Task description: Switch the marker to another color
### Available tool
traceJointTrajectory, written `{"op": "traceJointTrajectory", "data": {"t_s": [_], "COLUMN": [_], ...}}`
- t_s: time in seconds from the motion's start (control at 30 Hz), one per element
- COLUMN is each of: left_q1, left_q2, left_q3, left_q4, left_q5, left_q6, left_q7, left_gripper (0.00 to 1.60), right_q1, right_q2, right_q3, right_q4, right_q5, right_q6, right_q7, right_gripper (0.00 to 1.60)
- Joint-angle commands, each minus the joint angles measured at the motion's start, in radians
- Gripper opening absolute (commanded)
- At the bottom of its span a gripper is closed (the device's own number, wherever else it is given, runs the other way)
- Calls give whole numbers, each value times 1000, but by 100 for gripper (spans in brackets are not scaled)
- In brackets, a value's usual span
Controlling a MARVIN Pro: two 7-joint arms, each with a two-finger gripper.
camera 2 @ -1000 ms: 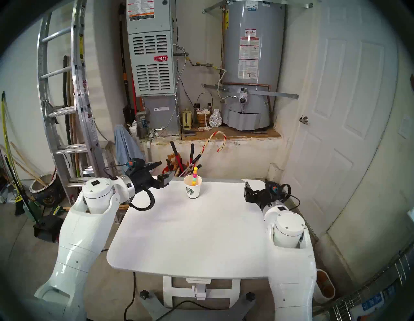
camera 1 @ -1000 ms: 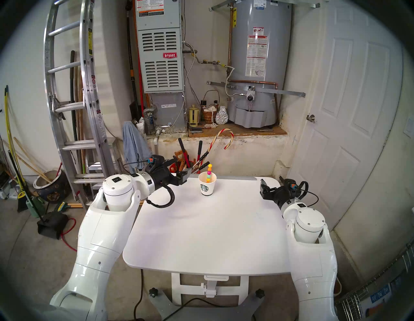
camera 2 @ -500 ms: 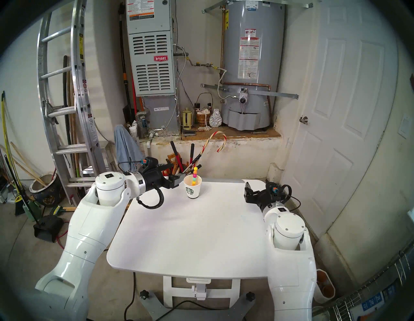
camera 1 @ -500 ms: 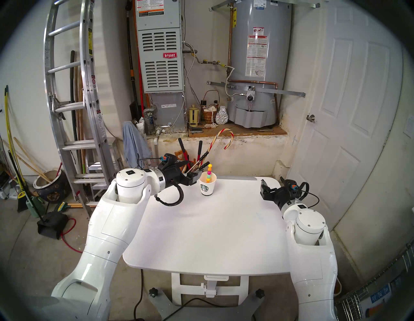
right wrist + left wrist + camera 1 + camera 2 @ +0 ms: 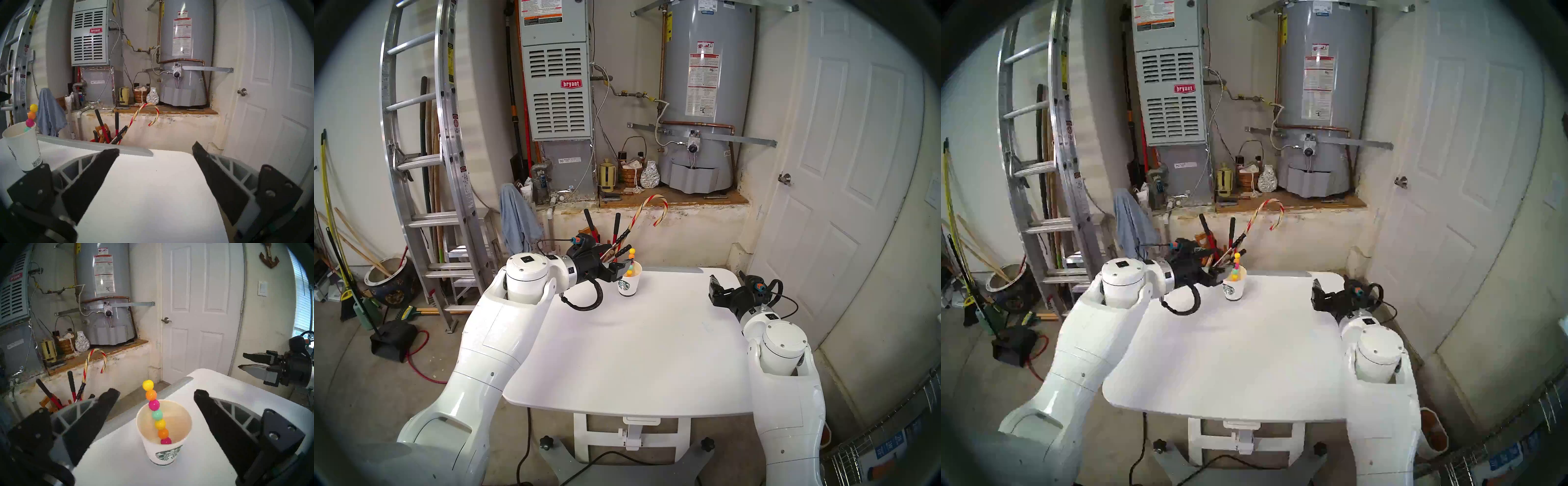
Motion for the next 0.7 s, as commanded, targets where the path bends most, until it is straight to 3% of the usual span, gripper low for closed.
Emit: {"op": "traceJointTrajectory", "data": {"t_s": [0.0, 0.67], "left_q1": [-47, -103], "left_q2": [-17, -54], "left_q3": [12, 61], "left_q4": [14, 119], "left_q5": [13, 57], "left_q6": [-28, -73], "left_q7": [9, 30], "left_gripper": [160, 160], "right_q1": [-5, -37], "right_q2": [1, -7], "right_q3": [8, 20], "right_q4": [-35, -64], "right_q5": [7, 14], "right_q6": [-4, -8], "right_q7": [3, 5], "right_gripper": [160, 160]}}
